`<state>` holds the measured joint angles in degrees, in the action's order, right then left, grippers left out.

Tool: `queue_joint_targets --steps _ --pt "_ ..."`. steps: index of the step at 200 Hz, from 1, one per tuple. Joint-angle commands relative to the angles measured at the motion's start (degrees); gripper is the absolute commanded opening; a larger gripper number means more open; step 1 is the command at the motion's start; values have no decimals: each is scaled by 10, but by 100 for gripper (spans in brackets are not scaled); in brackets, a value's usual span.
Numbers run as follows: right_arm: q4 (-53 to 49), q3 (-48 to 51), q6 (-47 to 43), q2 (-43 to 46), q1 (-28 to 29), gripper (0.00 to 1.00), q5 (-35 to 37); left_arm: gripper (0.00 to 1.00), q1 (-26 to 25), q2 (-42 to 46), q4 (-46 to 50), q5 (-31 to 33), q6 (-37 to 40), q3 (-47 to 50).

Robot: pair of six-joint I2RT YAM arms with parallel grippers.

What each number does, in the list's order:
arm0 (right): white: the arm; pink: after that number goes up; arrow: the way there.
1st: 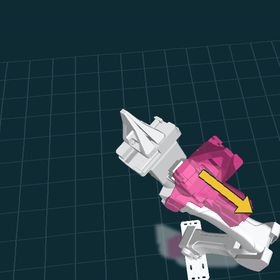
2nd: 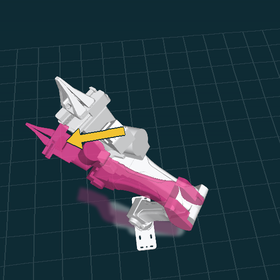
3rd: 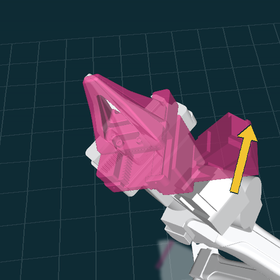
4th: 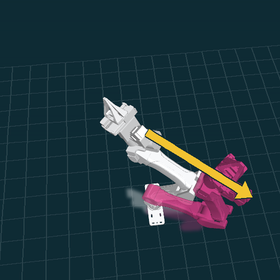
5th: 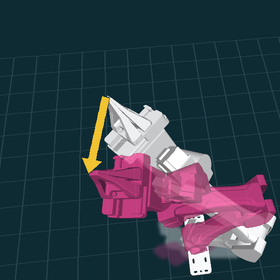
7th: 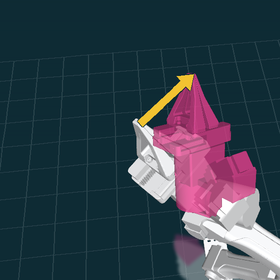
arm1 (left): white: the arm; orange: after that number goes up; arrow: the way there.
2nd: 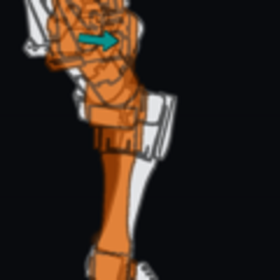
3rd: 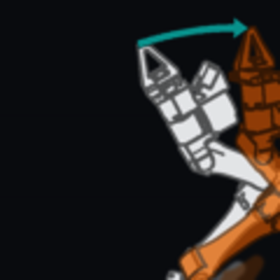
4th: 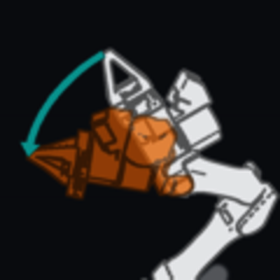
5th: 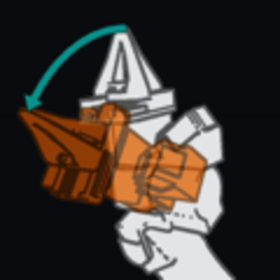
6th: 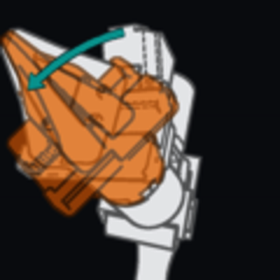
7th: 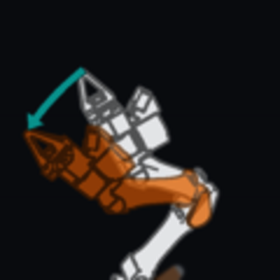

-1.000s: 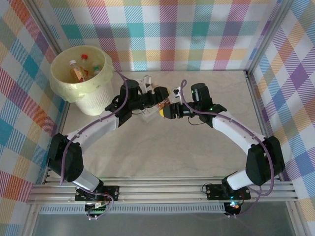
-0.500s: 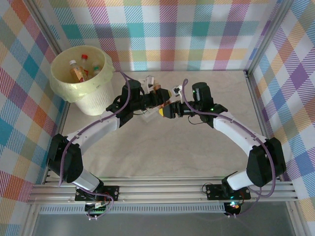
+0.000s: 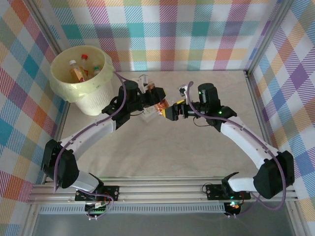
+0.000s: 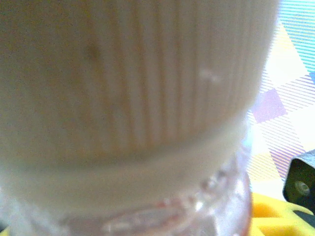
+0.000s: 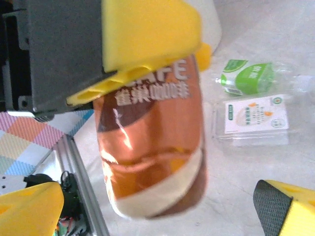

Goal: Put the plastic bottles in the bin

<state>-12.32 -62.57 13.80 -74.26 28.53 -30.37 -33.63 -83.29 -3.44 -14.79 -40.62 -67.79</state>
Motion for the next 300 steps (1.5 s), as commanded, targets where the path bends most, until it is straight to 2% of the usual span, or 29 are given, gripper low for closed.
queue_joint_targets --steps 1,35,78,125,185,225,273,300 --pt "-25 11 -29 33 4 100 52 49 4 33 13 43 18 15" --pt "-58 -7 -19 45 3 100 155 49 19 68 40 83 29 26" --pt "-54 -11 0 45 3 100 237 49 45 120 102 142 60 30" --pt "-58 -15 35 31 0 100 357 49 75 179 233 236 134 -3" --pt "-40 -12 43 24 -1 100 358 49 95 238 325 354 238 -61" --pt "-36 -11 40 23 -3 100 359 49 119 235 374 429 299 -134" --pt "-24 -6 40 23 -3 100 356 49 181 198 366 440 369 -221" --pt "-22 -3 44 21 -3 100 339 49 227 159 334 406 399 -267"
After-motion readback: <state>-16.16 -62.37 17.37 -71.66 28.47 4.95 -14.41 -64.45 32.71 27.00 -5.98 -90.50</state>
